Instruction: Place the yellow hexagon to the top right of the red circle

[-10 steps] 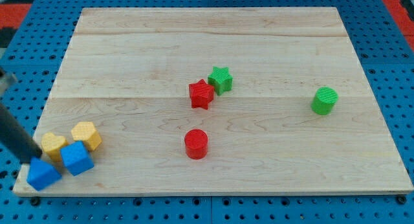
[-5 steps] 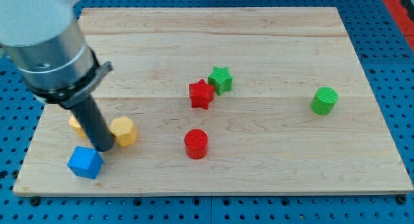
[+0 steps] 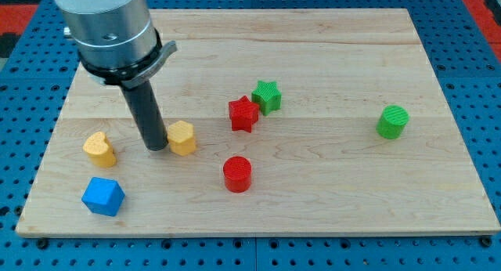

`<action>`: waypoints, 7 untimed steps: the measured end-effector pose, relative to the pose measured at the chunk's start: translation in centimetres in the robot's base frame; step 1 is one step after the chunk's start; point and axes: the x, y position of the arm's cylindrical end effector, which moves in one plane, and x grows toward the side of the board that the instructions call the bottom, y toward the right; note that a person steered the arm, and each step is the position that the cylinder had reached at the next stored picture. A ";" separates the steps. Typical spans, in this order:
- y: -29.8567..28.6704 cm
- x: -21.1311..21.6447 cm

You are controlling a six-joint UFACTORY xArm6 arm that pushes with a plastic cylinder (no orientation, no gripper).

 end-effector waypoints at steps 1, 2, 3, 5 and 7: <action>2.0 0.0; 3.2 1.0; 0.1 0.0; 5.3 -1.5; 4.9 -2.9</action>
